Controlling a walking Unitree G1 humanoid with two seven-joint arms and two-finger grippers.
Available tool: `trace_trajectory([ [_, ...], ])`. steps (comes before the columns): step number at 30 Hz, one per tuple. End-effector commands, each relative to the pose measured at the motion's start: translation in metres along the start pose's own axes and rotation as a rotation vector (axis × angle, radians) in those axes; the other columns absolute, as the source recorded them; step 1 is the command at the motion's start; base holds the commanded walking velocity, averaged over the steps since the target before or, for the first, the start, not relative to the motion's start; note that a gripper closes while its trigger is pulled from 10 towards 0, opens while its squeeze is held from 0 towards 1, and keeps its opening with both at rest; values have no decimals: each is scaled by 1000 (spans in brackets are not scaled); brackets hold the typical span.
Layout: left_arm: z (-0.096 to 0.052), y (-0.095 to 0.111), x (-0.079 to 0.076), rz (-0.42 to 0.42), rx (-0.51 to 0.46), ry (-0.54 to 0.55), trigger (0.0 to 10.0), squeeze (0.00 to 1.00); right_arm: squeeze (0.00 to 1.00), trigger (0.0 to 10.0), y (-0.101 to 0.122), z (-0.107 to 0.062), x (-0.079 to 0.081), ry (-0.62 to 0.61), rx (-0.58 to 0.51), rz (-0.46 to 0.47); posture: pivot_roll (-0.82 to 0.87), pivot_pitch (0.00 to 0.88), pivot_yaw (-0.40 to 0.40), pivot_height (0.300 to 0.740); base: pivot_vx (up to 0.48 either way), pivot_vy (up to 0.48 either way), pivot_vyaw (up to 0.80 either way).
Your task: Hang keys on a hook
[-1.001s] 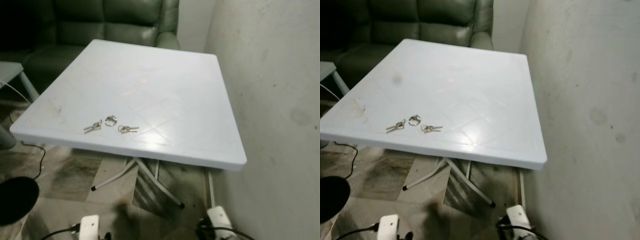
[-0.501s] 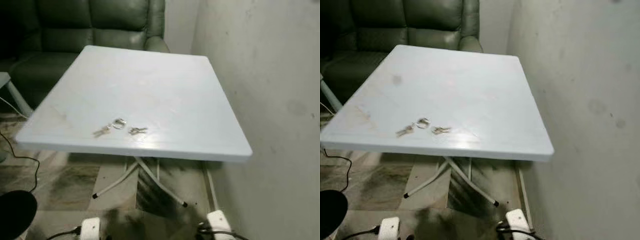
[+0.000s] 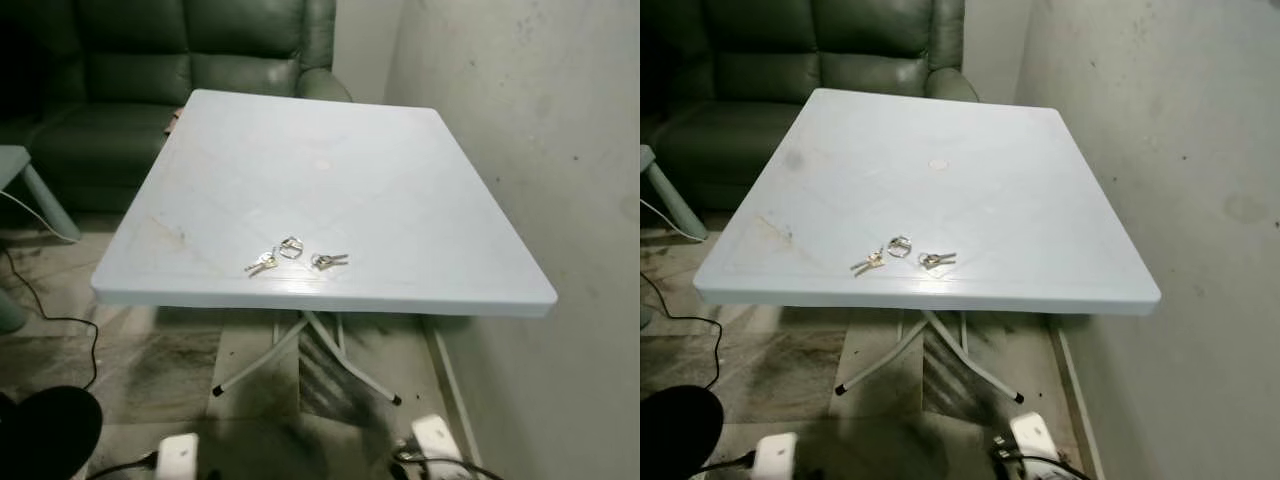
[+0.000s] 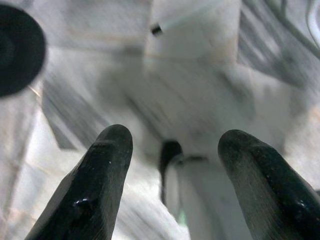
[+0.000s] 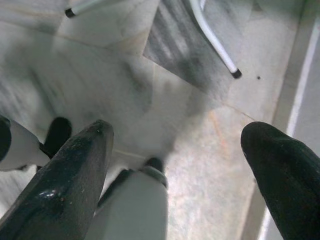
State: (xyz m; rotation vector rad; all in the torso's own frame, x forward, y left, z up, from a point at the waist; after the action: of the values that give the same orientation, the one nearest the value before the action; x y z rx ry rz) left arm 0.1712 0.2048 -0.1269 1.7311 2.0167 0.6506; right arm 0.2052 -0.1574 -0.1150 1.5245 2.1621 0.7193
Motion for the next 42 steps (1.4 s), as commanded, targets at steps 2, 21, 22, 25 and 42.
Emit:
trace_trajectory([
  [2, 1, 0, -13, -11, 0, -25, 10000, 0, 0, 10000, -10, -4, -10, -25, 25, 1, -54, 0, -46, 728, 0, 472, 0],
  [21, -1, 54, -11, 25, -288, -12, 10000, 0, 1000, 10000, 30, -3, -23, -60, -148, -34, -48, 0, -47, 728, 0, 124, 0],
  [22, -1, 54, -11, 25, -288, -12, 10000, 0, 1000, 10000, 30, -3, -23, -60, -148, -34, -48, 0, -47, 728, 0, 0, 0],
  [25, -3, 68, -13, 38, -363, -13, 10000, 0, 1000, 10000, 44, -4, -25, -48, -218, -29, -49, 0, -44, 728, 0, 0, 0],
  [42, -26, 116, -26, 68, -672, -88, 10000, 0, 1000, 10000, 107, -21, -33, -48, -585, 10, -44, 2, -45, 728, 0, 0, 0],
])
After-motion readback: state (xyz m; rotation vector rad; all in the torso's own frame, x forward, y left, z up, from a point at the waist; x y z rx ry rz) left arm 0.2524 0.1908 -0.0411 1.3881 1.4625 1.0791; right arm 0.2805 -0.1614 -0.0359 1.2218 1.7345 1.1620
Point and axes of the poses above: a point about 5 cm out from each wrist's last joint towards the gripper, its own z axis pointing out of the wrist towards the gripper, its own y axis along the axis of the wrist's last joint, x = y × z, the point moved 4 cm from there along z, pointing out of the wrist towards the gripper
